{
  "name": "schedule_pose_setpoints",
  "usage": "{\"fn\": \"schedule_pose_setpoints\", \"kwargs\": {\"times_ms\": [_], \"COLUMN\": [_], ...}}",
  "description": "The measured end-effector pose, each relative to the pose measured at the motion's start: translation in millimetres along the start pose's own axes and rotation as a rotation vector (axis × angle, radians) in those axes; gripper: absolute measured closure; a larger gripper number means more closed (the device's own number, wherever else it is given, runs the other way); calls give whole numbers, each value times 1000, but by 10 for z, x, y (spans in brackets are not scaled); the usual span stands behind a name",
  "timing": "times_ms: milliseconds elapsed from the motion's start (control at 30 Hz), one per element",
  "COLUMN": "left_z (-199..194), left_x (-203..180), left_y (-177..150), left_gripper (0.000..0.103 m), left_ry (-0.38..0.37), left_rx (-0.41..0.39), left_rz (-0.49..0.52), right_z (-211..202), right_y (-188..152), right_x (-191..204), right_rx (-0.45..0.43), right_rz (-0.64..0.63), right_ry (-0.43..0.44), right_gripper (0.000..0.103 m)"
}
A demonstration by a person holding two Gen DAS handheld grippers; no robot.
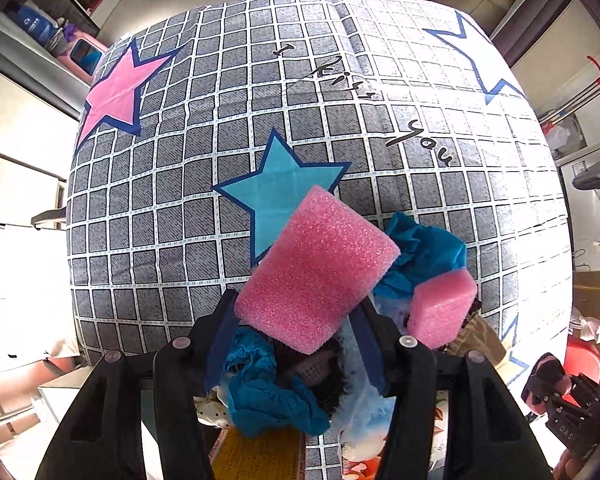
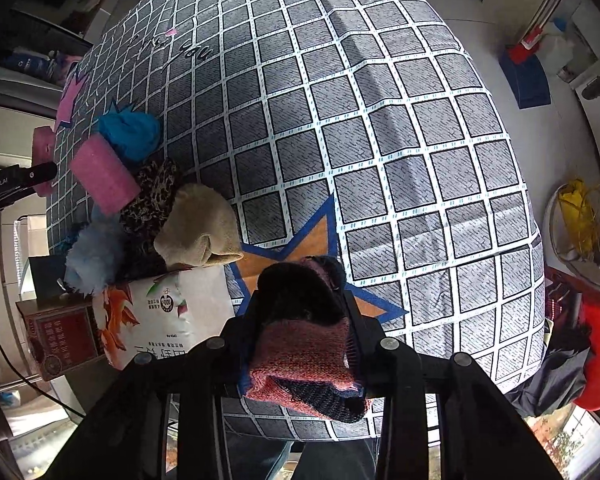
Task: Organize soft objects
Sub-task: 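Carry the sponge and sock with both tools over the white box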
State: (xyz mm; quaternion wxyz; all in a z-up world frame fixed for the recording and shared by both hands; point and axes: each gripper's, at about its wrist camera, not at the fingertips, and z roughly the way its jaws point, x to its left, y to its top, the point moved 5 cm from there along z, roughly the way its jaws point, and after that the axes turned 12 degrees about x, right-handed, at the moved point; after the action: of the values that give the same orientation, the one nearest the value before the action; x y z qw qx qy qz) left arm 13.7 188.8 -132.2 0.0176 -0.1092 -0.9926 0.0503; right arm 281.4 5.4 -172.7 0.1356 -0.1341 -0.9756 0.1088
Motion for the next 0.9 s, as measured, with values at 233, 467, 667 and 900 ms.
{"fn": "schedule_pose_setpoints", "kwargs": {"times_ms": [233,467,667,900], "left_z": [-311,-525,-607,-632], "left_x": [-178,-341,-333,-115], "left_y": [-485,-1012,-1470,-1991], "left_gripper": [43,44,44,43], "left_ry": [-76,-115,-179,-209], "left_rx": [-53,-99,-114,-133], "left_rz": [19,25,-5,-66], "right_z": [-164,-166,-111,37], "right_y": [-172,-283,-497,-745], "right_x": [251,578,935,1519], "right_rx": [-13,7,47,110], "right_rz": [-84,-188,-310,-507], "right_ry": [2,-16,-25,-46], "right_gripper": [65,65,65,65]}}
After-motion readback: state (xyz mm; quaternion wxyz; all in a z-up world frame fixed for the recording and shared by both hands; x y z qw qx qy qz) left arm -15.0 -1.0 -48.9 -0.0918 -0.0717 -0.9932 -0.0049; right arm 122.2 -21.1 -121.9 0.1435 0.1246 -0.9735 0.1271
